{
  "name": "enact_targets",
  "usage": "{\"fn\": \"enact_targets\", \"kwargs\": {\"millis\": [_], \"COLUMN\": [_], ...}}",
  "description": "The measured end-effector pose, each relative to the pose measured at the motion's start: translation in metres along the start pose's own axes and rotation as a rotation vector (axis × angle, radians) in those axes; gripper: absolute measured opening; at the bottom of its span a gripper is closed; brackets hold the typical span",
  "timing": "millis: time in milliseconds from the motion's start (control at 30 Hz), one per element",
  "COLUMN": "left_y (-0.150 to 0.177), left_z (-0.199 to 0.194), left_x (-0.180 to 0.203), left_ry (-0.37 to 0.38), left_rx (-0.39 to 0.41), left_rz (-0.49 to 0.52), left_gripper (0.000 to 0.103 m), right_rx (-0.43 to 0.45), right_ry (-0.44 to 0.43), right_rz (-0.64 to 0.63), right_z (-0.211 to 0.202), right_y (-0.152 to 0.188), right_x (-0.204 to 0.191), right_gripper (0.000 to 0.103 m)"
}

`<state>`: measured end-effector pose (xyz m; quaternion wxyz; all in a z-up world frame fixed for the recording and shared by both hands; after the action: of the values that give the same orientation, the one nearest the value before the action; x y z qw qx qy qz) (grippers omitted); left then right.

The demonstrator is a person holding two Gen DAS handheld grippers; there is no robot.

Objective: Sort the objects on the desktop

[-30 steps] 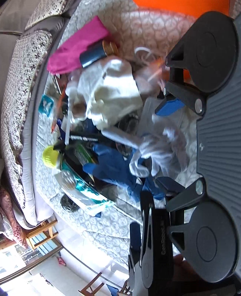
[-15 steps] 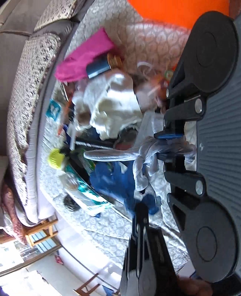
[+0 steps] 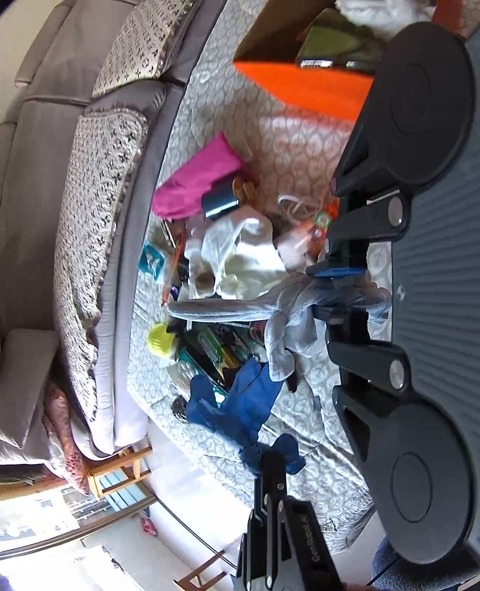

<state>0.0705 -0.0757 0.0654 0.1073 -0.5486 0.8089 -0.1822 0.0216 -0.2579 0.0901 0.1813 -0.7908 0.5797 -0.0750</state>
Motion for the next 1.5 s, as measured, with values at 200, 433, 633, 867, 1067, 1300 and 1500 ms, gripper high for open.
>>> {"fn": "enact_targets", "kwargs": {"millis": [200,433,633,867,1067,1300,1500], "left_y": [0.004,0.006,0.003,0.005,0.005,0.01,0.007], "left_z": [-0.002,0.01,0.009,0.017,0.024,0.033,0.032], "left_x": [0.005,0.007,0.01,0.008,0.0,-0.002,-0.005], "left_ry": [-0.013,-0.055,-0.058,-0.066,-0.078,-0.084,-0.104], "left_rx": [0.003,-0.008,0.003,-0.012,-0.026,-0.054,-0.024], "left_rz": [0.011,0.016,0.035,0.037,0.018,0.028,0.0], "left_gripper": [0.009,0.01,0.01,0.01,0.01,0.01,0.063], "right_rx": [0.006,-0.01,-0.01,-0.027,-0.035,-0.062,-0.03], "right_ry": [0.003,0.01,0.006,0.01,0.01,0.006,-0.023], "right_rz": [0.025,0.047,0.042,0.036,0.037,0.031,0.076], "right_z": [0.003,0.018,0.022,0.031,0.036,0.05,0.05], "right_y": [0.01,0.013,0.007,0.005,0.004,0.005,0.001], "right_x": [0.01,0.016,0.012,0.009,0.007,0.001,0.001], "right_gripper": [0.014,0.014,0.014,0.014,0.014,0.014,0.063]}}
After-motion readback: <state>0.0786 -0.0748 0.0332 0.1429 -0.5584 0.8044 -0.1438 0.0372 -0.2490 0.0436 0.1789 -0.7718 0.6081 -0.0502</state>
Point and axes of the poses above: each gripper's, at about its wrist camera, not at the fingertips, and z roughly the way its jaws point, x to its right, y to its underside, the point moved 7 cm from there along z, roughly the way its jaws point, and after that the axes turned 15 degrees about -x, right-handed, at the moved point
